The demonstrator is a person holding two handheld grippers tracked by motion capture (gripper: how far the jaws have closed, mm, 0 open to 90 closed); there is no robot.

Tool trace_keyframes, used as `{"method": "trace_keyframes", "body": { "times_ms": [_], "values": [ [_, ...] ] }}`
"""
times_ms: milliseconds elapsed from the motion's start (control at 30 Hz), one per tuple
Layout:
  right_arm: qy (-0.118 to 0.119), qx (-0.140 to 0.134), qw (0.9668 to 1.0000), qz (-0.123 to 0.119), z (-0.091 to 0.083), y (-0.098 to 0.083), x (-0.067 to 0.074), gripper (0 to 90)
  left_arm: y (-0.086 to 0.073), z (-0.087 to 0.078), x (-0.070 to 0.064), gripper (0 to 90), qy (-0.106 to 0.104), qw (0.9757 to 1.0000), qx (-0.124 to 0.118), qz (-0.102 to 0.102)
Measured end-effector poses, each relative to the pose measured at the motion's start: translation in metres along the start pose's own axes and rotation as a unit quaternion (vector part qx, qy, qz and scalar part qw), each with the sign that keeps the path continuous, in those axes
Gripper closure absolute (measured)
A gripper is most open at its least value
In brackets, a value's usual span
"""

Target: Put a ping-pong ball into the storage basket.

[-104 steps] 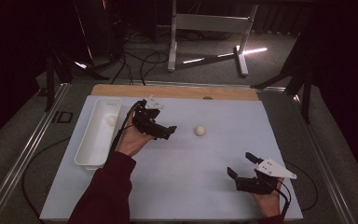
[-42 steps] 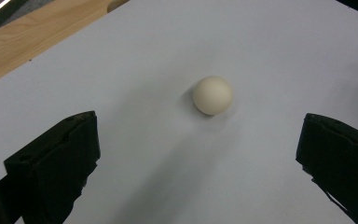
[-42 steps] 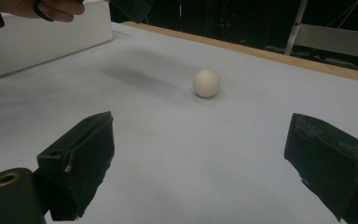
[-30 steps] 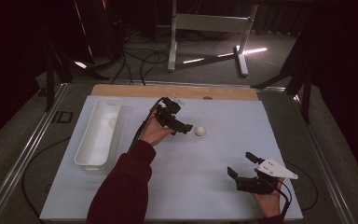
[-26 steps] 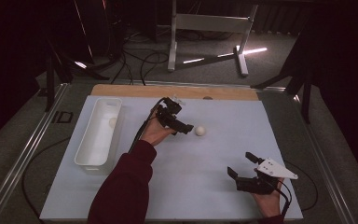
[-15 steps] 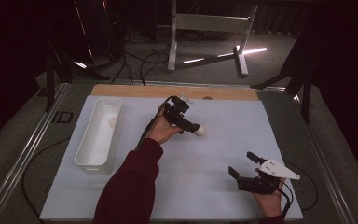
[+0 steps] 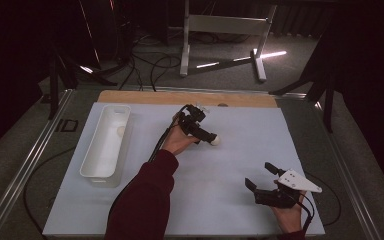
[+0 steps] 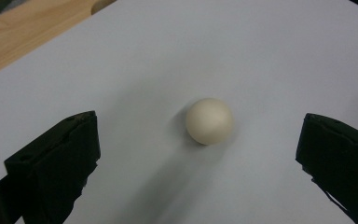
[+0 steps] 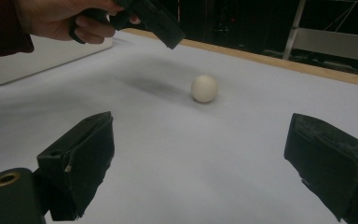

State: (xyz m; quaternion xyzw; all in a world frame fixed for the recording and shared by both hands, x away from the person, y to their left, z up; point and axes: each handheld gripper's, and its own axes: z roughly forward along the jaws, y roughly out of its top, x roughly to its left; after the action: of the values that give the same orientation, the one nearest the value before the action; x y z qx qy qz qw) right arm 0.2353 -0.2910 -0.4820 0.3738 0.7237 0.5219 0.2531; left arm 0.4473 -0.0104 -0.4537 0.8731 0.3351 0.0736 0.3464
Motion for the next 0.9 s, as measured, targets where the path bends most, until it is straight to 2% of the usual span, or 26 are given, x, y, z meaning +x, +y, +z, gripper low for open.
{"method": "trace_keyframes", "body": {
  "times_ms": [233,533,900],
  "values": [
    [0.001,-0.001,1.0,0.0,0.0,0.0,0.0,8.1,-0.001,0.011,-0.001,0.2,0.001,0.9999,0.011,0.003],
    [0.002,-0.001,1.0,0.001,0.001,0.0,0.001,8.1,-0.005,0.024,0.004,0.4,-0.001,0.9997,0.022,-0.01],
    [0.003,-0.001,1.0,0.002,0.001,0.0,0.001,8.1,-0.004,0.031,0.0,0.4,0.002,0.9998,0.019,-0.01]
  ]
}}
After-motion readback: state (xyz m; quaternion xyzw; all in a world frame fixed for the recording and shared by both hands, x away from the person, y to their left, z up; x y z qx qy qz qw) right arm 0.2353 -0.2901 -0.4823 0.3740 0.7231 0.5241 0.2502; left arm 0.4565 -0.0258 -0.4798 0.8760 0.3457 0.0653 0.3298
